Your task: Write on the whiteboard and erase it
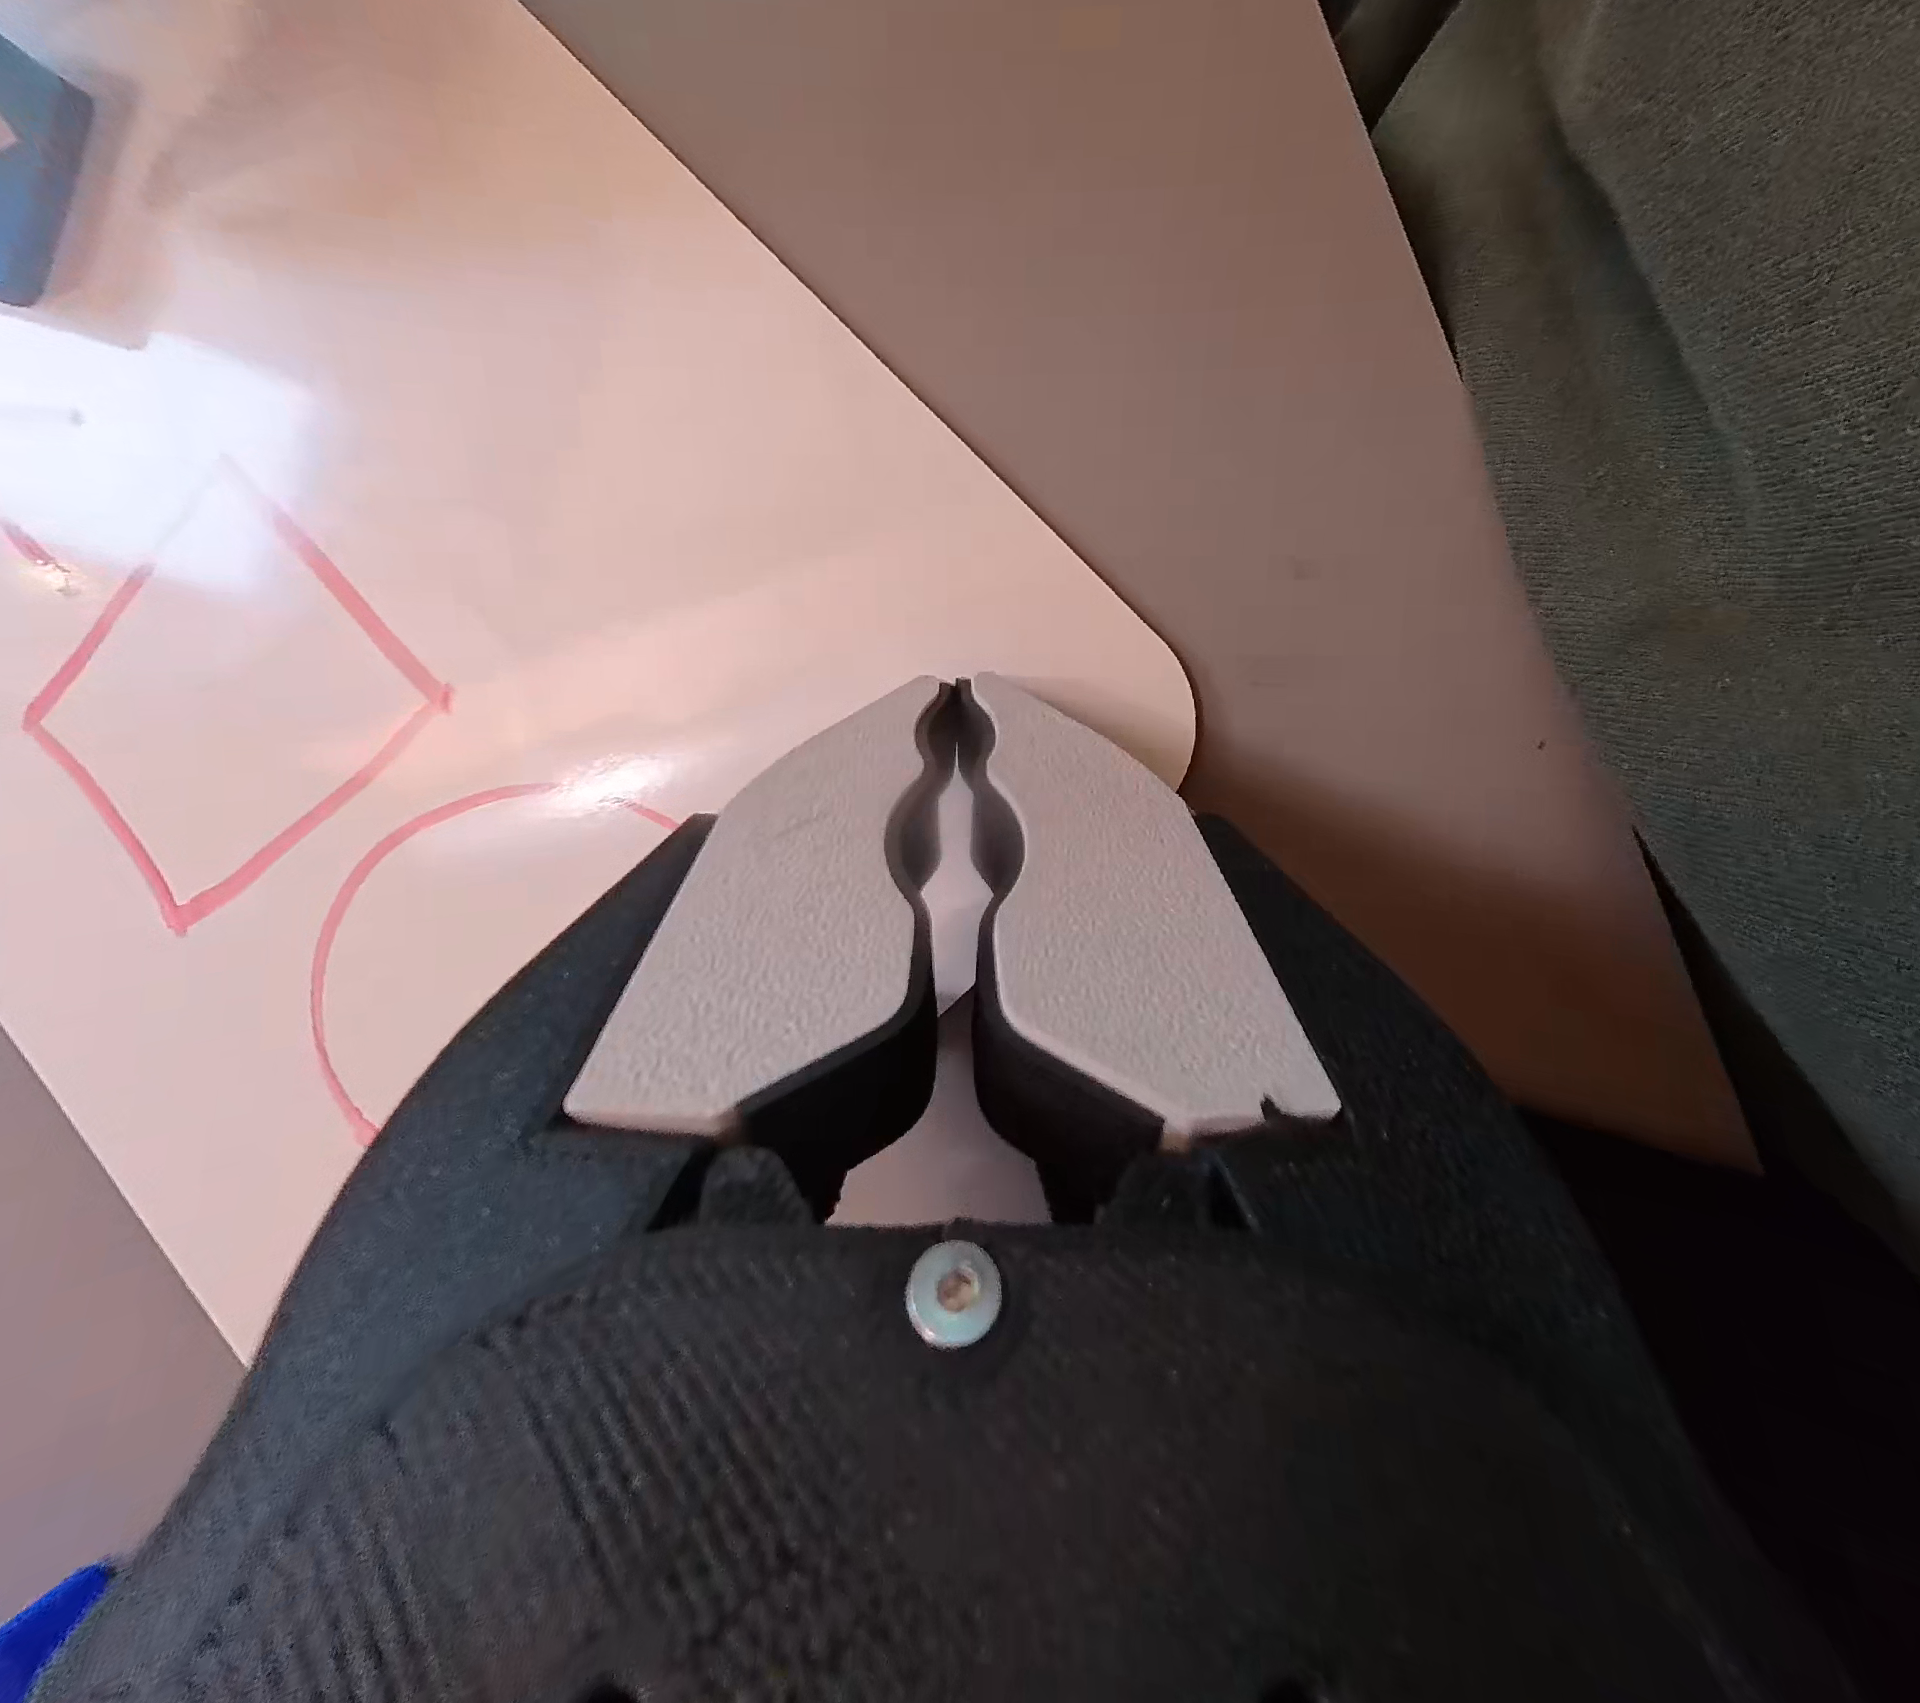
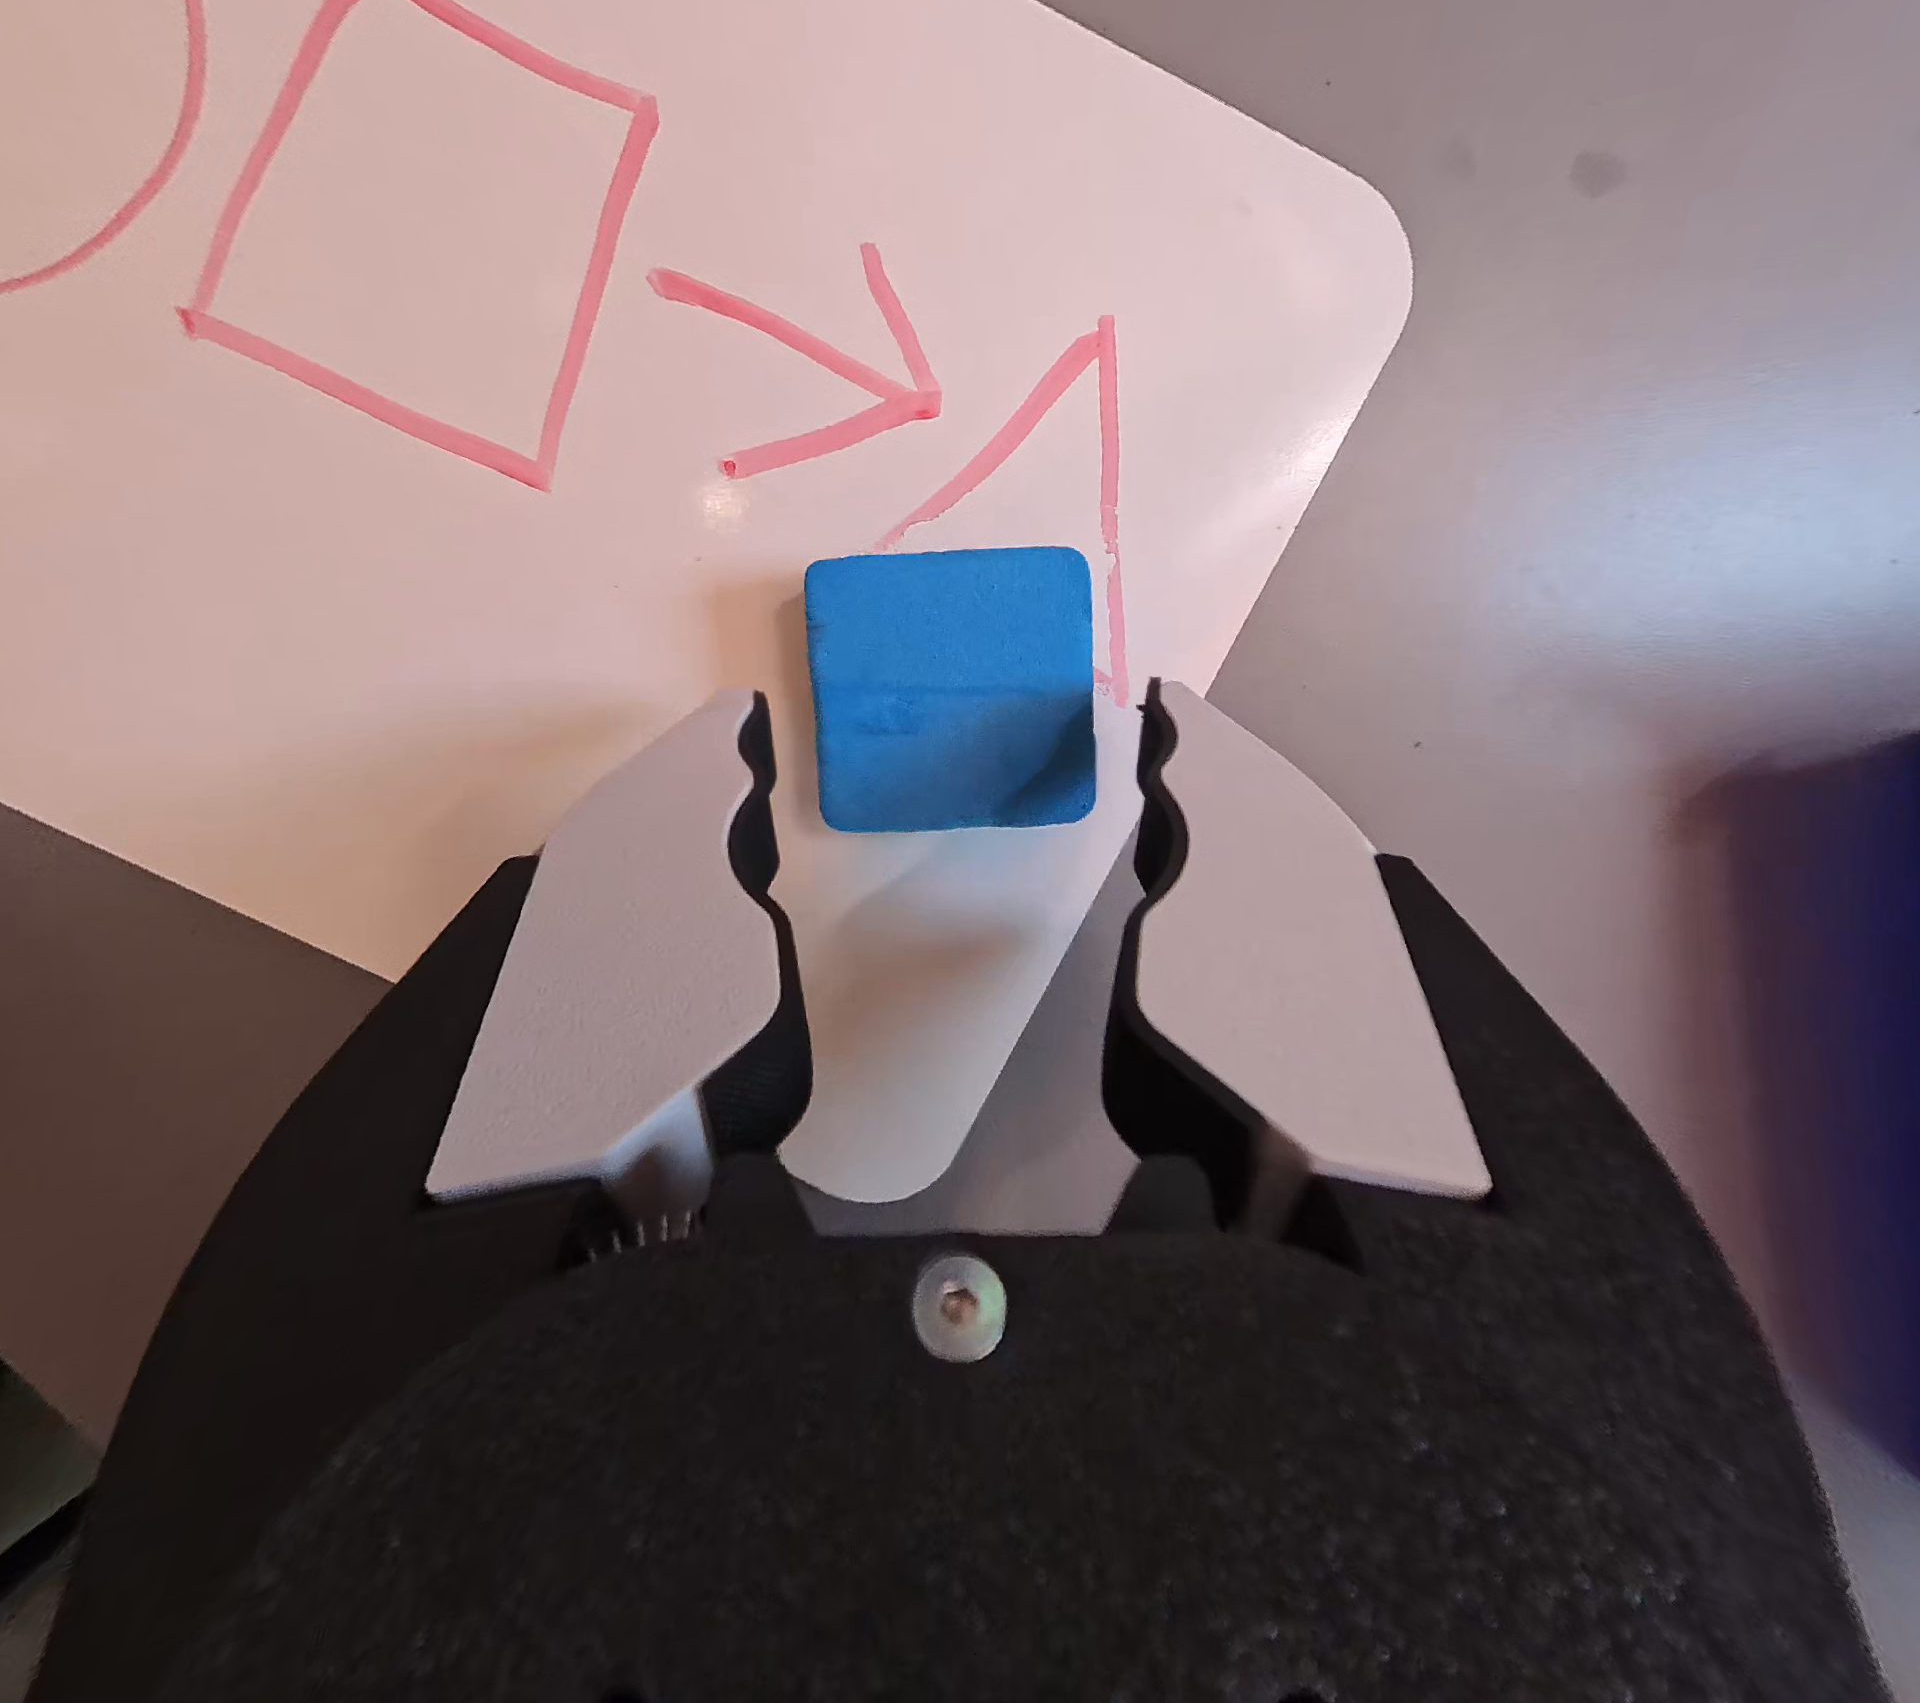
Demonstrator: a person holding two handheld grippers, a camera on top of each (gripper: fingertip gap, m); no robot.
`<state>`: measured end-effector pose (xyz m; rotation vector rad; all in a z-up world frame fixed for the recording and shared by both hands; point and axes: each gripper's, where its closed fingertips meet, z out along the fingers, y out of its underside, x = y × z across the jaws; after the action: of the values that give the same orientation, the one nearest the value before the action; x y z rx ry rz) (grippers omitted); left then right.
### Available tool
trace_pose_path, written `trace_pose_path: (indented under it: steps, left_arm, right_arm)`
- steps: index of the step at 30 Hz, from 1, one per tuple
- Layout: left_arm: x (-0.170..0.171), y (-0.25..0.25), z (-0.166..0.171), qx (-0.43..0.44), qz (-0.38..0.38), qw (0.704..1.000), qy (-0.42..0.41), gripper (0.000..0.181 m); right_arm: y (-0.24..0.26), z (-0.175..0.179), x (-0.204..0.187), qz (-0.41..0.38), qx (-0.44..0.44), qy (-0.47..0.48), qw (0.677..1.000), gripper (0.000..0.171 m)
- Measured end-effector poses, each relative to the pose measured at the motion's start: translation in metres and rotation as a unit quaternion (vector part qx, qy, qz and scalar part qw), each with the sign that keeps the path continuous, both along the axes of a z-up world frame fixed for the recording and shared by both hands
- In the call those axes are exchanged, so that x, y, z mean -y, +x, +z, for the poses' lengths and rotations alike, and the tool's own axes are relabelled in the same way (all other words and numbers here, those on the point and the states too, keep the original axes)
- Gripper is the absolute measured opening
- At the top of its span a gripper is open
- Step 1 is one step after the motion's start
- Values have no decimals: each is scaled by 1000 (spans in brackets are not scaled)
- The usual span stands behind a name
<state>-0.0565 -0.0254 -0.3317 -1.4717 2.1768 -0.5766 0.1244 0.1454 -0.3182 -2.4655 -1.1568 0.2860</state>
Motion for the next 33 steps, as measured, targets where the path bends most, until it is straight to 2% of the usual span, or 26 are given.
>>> trace_pose_path:
  steps: [1,3,10,13,15,17,19,20,22,24,27,29,31,33]
  left_arm:
    - [0,0,0,0,0,1000,1,0]
    - [0,0,0,-3,0,1000,3,1]
    - [1,0,0,-7,-2,1000,2,1]
    - [1,0,0,-5,-4,1000,6,1]
    - [1,0,0,-3,-6,1000,8,1]
    - [1,0,1,-3,-7,1000,11,1]
    - [1,0,1,-2,-7,1000,5,1]
    - [1,0,1,-1,-8,1000,3,1]
    - [1,0,1,-1,-10,1000,6,1]
    - [1,0,1,1,-11,1000,9,1]
    - [1,1,1,2,-13,1000,5,1]
    - [1,1,1,2,-15,1000,7,1]
    - [1,1,1,4,-16,1000,8,1]
    - [0,1,1,4,-16,1000,9,1]
  right_arm:
    - [1,-2,-1,1,4,-1,1000,66]
    - [-2,-3,-2,6,-3,-3,1000,52]
    - [7,-4,7,17,11,-24,999,50]
    - [16,-4,-19,-21,6,-16,1000,50]
    - [-5,-5,-26,-16,-12,-1,1000,50]
    - [-28,-5,-1,38,-8,-7,999,50]
    - [-25,-5,19,63,6,-23,998,50]
    - [-14,-5,15,49,13,-33,998,50]
    - [5,-5,-18,2,21,-26,999,50]
    - [-11,-5,-39,-9,-3,-16,1000,50]
    - [-43,-5,0,70,-4,-20,997,50]
    - [-27,-5,9,65,-4,-42,997,50]
    - [2,-5,-28,1,11,-38,999,50]
    - [-8,-5,-54,-18,-8,-29,999,50]
